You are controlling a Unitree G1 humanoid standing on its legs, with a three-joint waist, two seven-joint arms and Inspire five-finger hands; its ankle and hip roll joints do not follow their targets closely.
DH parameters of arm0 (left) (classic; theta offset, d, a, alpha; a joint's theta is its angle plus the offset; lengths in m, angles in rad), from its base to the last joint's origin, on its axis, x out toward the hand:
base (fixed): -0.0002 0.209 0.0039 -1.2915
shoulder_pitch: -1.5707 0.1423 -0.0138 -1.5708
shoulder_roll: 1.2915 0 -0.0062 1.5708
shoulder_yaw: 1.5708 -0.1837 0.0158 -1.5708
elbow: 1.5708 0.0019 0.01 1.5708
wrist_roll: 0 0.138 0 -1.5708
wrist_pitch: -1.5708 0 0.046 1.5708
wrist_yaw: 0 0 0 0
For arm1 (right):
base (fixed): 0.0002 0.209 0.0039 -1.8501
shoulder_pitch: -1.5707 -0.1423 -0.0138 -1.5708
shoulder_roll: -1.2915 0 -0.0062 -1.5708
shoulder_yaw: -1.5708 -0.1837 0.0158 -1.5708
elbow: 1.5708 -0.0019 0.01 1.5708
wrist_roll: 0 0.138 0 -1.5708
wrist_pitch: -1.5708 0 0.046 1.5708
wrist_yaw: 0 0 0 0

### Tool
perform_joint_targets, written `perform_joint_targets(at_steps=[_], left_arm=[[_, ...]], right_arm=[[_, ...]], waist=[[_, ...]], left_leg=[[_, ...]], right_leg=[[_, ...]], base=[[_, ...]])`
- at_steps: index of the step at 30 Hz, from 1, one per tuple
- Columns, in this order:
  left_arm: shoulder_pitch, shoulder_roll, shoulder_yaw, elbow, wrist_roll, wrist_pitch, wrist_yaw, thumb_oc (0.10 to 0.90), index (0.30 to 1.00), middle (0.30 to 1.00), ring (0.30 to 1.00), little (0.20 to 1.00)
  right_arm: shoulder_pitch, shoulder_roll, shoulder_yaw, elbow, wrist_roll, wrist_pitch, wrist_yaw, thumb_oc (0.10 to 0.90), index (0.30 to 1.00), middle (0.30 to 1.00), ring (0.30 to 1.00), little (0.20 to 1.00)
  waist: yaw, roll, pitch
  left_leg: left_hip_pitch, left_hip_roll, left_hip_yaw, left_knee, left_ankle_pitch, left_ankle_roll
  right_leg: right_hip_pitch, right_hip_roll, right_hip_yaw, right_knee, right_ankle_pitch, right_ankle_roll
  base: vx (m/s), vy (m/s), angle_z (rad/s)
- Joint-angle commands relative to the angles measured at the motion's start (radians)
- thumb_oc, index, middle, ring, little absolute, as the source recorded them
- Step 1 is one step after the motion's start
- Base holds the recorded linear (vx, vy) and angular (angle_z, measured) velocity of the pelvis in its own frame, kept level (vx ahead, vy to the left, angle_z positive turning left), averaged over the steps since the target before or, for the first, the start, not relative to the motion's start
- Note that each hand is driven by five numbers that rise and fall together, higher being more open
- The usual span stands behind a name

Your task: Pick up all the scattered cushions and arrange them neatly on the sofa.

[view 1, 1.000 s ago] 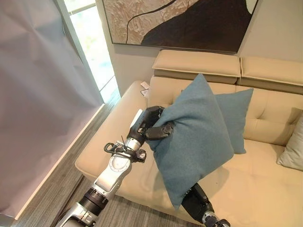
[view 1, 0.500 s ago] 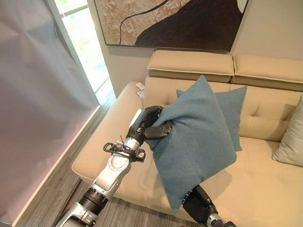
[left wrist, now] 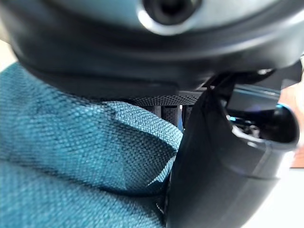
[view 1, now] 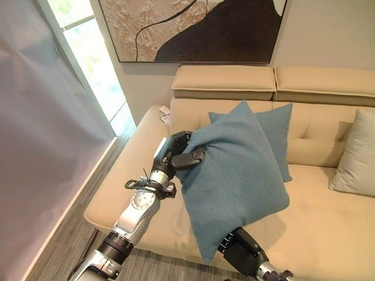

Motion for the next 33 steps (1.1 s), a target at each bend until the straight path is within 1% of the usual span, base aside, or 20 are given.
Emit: perform_joint_targets(at_steps=[1, 4, 5, 6, 7, 8, 11, 12, 13, 14, 15, 24, 29, 31, 33], left_arm=[[-0.218, -0.188, -0.039, -0.003, -0.140, -0.130, -0.039, 0.400, 0.300, 0.300, 0.300, 0.300], [-0.189, -0.191, -0.063, -0.032, -0.166, -0.123, -0.042, 0.400, 0.300, 0.300, 0.300, 0.300], [-0.189, -0.191, -0.063, -0.032, -0.166, -0.123, -0.042, 0.400, 0.300, 0.300, 0.300, 0.300], [-0.169, -0.193, -0.074, -0.041, -0.185, -0.119, -0.036, 0.400, 0.300, 0.300, 0.300, 0.300], [-0.169, -0.193, -0.075, -0.041, -0.185, -0.119, -0.036, 0.400, 0.300, 0.300, 0.300, 0.300], [-0.162, -0.197, -0.081, -0.039, -0.196, -0.114, -0.028, 0.400, 0.300, 0.300, 0.300, 0.300], [-0.160, -0.198, -0.085, -0.035, -0.201, -0.114, -0.028, 0.400, 0.300, 0.300, 0.300, 0.300], [-0.151, -0.202, -0.093, -0.031, -0.212, -0.108, -0.025, 0.400, 0.300, 0.300, 0.300, 0.300], [-0.145, -0.202, -0.098, -0.029, -0.217, -0.104, -0.023, 0.400, 0.300, 0.300, 0.300, 0.300], [-0.145, -0.202, -0.098, -0.029, -0.217, -0.104, -0.023, 0.400, 0.300, 0.300, 0.300, 0.300], [-0.135, -0.204, -0.107, -0.031, -0.222, -0.096, -0.026, 0.400, 0.300, 0.300, 0.300, 0.300], [-0.113, -0.210, -0.160, -0.016, -0.233, -0.064, -0.029, 0.400, 0.300, 0.300, 0.300, 0.300], [-0.114, -0.196, -0.165, -0.023, -0.220, -0.062, -0.038, 0.400, 0.300, 0.300, 0.300, 0.300], [-0.117, -0.174, -0.155, -0.037, -0.200, -0.063, -0.051, 0.400, 0.300, 0.300, 0.300, 0.300], [-0.115, -0.169, -0.151, -0.044, -0.198, -0.064, -0.057, 0.400, 0.300, 0.300, 0.300, 0.300]], right_arm=[[-0.280, 0.140, -0.041, -0.347, 0.077, -0.164, 0.142, 0.800, 0.900, 0.900, 0.900, 0.900], [-0.359, 0.186, -0.039, -0.362, 0.070, -0.219, 0.109, 0.800, 0.900, 0.900, 0.900, 0.900], [-0.359, 0.186, -0.039, -0.362, 0.070, -0.219, 0.109, 0.800, 0.900, 0.900, 0.900, 0.900], [-0.412, 0.213, -0.034, -0.380, 0.063, -0.255, 0.086, 0.800, 0.900, 0.900, 0.900, 0.900], [-0.412, 0.214, -0.034, -0.380, 0.063, -0.255, 0.086, 0.800, 0.900, 0.900, 0.900, 0.900], [-0.440, 0.226, -0.024, -0.387, 0.061, -0.275, 0.071, 0.800, 0.900, 0.900, 0.900, 0.900], [-0.451, 0.230, -0.023, -0.391, 0.057, -0.285, 0.063, 0.800, 0.900, 0.900, 0.900, 0.900], [-0.473, 0.245, -0.023, -0.405, 0.058, -0.299, 0.054, 0.654, 0.681, 0.681, 0.681, 0.681], [-0.482, 0.252, -0.026, -0.409, 0.063, -0.308, 0.048, 0.538, 0.507, 0.507, 0.507, 0.507], [-0.482, 0.252, -0.026, -0.409, 0.063, -0.308, 0.048, 0.538, 0.507, 0.507, 0.507, 0.507], [-0.495, 0.264, -0.027, -0.412, 0.071, -0.319, 0.041, 0.400, 0.300, 0.300, 0.300, 0.300], [-0.540, 0.286, -0.010, -0.426, 0.091, -0.352, 0.018, 0.400, 0.300, 0.300, 0.300, 0.300], [-0.508, 0.277, -0.026, -0.401, 0.085, -0.371, -0.005, 0.400, 0.300, 0.300, 0.300, 0.300], [-0.465, 0.263, -0.060, -0.386, 0.072, -0.376, -0.016, 0.400, 0.300, 0.300, 0.300, 0.300], [-0.455, 0.263, -0.070, -0.385, 0.070, -0.380, -0.018, 0.400, 0.300, 0.300, 0.300, 0.300]], waist=[[0.017, 0.047, -0.083], [0.027, 0.051, -0.087], [0.027, 0.051, -0.087], [0.038, 0.050, -0.090], [0.038, 0.050, -0.090], [0.044, 0.050, -0.092], [0.046, 0.050, -0.092], [0.051, 0.047, -0.093], [0.053, 0.046, -0.094], [0.053, 0.046, -0.094], [0.057, 0.045, -0.095], [0.071, 0.039, -0.094], [0.069, 0.032, -0.091], [0.065, 0.027, -0.092], [0.063, 0.026, -0.092]], left_leg=[[-0.025, -0.032, 0.055, 0.072, -0.106, 0.004], [-0.023, -0.034, 0.055, 0.072, -0.108, 0.009], [-0.023, -0.034, 0.055, 0.072, -0.108, 0.009], [-0.022, -0.036, 0.053, 0.071, -0.108, 0.011], [-0.022, -0.036, 0.053, 0.071, -0.108, 0.011], [-0.023, -0.037, 0.049, 0.072, -0.109, 0.012], [-0.024, -0.038, 0.048, 0.072, -0.108, 0.012], [-0.026, -0.038, 0.045, 0.074, -0.109, 0.014], [-0.026, -0.039, 0.043, 0.074, -0.110, 0.015], [-0.026, -0.039, 0.043, 0.074, -0.110, 0.015], [-0.027, -0.040, 0.041, 0.076, -0.110, 0.016], [-0.033, -0.045, 0.035, 0.079, -0.110, 0.020], [-0.035, -0.046, 0.036, 0.079, -0.111, 0.022], [-0.036, -0.045, 0.038, 0.076, -0.111, 0.022], [-0.035, -0.044, 0.039, 0.075, -0.111, 0.022]], right_leg=[[-0.098, 0.053, -0.012, 0.122, -0.089, 0.011], [-0.096, 0.052, -0.010, 0.120, -0.087, 0.009], [-0.096, 0.052, -0.010, 0.120, -0.087, 0.009], [-0.093, 0.051, -0.012, 0.117, -0.086, 0.009], [-0.093, 0.051, -0.012, 0.117, -0.086, 0.009], [-0.092, 0.051, -0.013, 0.116, -0.087, 0.007], [-0.092, 0.050, -0.014, 0.116, -0.086, 0.007], [-0.092, 0.049, -0.018, 0.117, -0.086, 0.006], [-0.092, 0.048, -0.019, 0.119, -0.086, 0.006], [-0.092, 0.048, -0.019, 0.119, -0.086, 0.006], [-0.092, 0.048, -0.023, 0.120, -0.086, 0.006], [-0.095, 0.042, -0.032, 0.123, -0.082, 0.010], [-0.102, 0.042, -0.033, 0.129, -0.079, 0.012], [-0.104, 0.043, -0.034, 0.132, -0.079, 0.014], [-0.104, 0.043, -0.033, 0.132, -0.079, 0.014]], base=[[0.00, 0.000, 0.00], [0.00, 0.000, 0.00], [0.00, 0.000, 0.00], [0.00, 0.000, 0.00], [0.00, 0.000, 0.00], [0.00, 0.000, 0.00], [0.00, 0.000, 0.00], [-0.01, -0.004, 0.03], [0.00, 0.000, 0.00], [0.00, 0.000, 0.00], [0.00, 0.000, 0.00], [-0.01, 0.004, 0.03], [0.00, 0.000, 0.00], [0.00, 0.000, 0.00], [0.00, 0.000, 0.00]])
